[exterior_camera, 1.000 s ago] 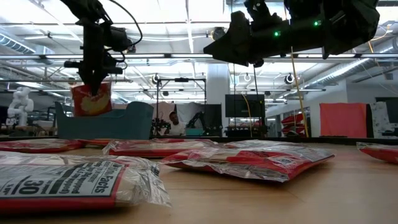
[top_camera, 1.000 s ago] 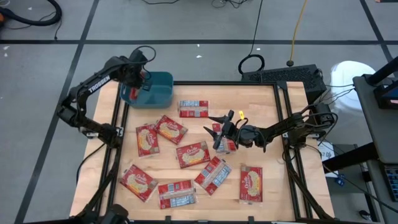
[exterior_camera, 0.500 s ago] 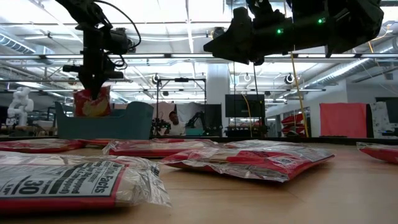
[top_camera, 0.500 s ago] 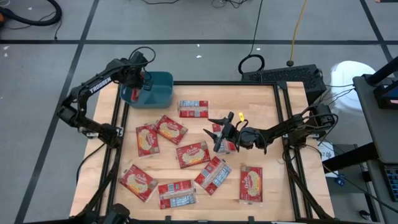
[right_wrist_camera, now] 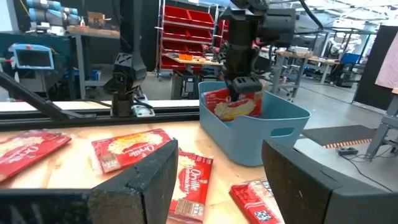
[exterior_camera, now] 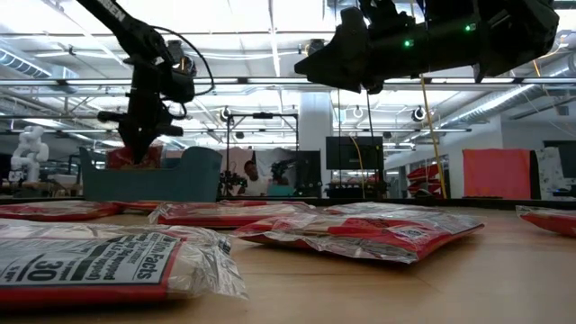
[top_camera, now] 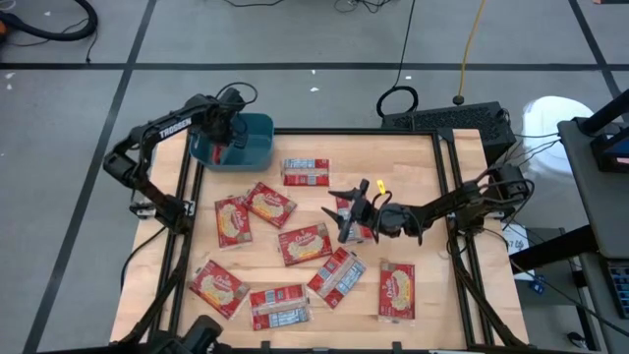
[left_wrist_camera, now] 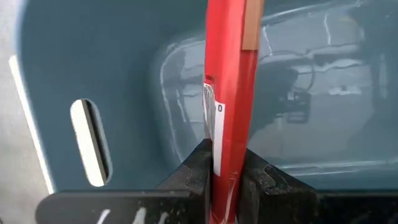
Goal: Sort popcorn bags into baskets
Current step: Put the red popcorn bag into the blue bin
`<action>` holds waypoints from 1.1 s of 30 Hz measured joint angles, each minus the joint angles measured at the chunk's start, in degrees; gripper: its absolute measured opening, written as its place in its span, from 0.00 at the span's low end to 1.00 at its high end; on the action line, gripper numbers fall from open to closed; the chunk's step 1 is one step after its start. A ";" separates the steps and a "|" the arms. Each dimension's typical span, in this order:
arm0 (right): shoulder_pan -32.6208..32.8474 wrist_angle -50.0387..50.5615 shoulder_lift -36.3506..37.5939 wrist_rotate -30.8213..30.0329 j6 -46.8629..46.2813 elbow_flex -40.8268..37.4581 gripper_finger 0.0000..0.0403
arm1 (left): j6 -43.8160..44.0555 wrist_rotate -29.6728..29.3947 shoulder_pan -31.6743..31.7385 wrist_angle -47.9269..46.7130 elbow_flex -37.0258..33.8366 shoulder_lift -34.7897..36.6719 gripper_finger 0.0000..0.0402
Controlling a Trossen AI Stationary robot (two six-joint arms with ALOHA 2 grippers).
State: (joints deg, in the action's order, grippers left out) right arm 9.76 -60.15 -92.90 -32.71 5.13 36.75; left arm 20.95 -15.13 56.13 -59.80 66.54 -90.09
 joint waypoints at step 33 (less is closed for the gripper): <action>0.16 3.46 0.00 -0.02 -1.27 0.00 0.56 | 4.65 4.62 -11.02 8.97 0.09 6.47 0.11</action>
State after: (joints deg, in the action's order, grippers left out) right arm 9.91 -56.69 -92.90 -32.73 3.86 36.75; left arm 25.60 -10.51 45.11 -50.82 66.63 -83.62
